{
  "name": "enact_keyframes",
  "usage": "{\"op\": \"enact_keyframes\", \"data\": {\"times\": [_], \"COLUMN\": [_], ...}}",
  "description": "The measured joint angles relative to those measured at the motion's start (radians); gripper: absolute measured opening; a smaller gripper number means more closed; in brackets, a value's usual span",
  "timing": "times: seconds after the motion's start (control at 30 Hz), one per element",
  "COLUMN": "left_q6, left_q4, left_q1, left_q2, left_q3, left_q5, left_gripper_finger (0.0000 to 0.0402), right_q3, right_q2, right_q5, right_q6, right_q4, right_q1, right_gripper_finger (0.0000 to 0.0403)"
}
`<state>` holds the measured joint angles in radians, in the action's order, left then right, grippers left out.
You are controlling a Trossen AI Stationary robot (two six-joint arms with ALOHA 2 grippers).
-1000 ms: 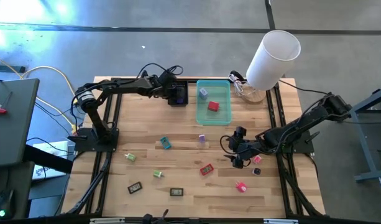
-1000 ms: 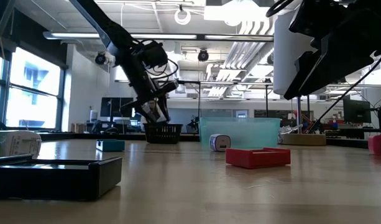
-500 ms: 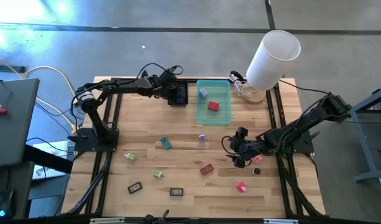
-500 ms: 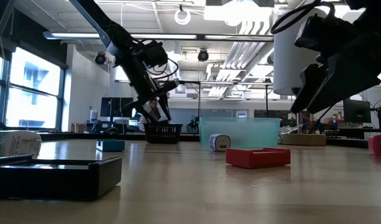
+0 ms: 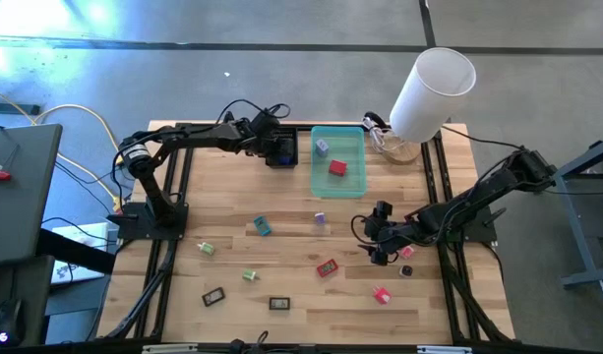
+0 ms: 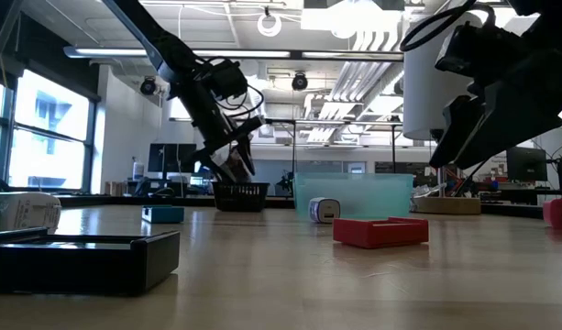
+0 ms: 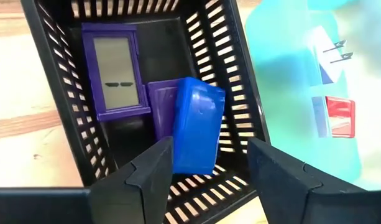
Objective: Pick & Place Office items
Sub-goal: Put the dark blue digital timer into the black bin, then put the red digital timer into the black bin
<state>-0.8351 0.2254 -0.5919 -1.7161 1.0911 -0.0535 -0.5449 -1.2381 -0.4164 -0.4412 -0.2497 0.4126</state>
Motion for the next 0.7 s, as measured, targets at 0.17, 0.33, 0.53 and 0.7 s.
{"op": "enact_keyframes", "data": {"times": [0.17,0.33,0.53,0.7], "left_q6": [-0.022,0.001,0.031,0.054], "left_q4": [-0.003,-0.011,-0.075,-0.084], "left_q1": [-0.009,-0.011,-0.017,-0.017], "left_q2": [0.0,0.002,0.027,0.062], "left_q3": [0.0,0.0,0.0,0.0], "left_q5": [0.002,-0.022,-0.114,-0.131], "left_gripper_finger": [0.0206,0.0207,0.0207,0.0207], "right_q3": [0.0,0.0,0.0,0.0], "right_q2": [0.0,0.0,0.0,0.0], "right_q5": [0.0,0.0,-0.003,-0.002], "right_q6": [0.0,0.0,0.0,0.0], "right_q4": [0.0,0.0,0.007,0.013], "right_q1": [0.0,0.0,0.0,0.0], "right_gripper_finger": [0.035,0.035,0.035,0.035]}}
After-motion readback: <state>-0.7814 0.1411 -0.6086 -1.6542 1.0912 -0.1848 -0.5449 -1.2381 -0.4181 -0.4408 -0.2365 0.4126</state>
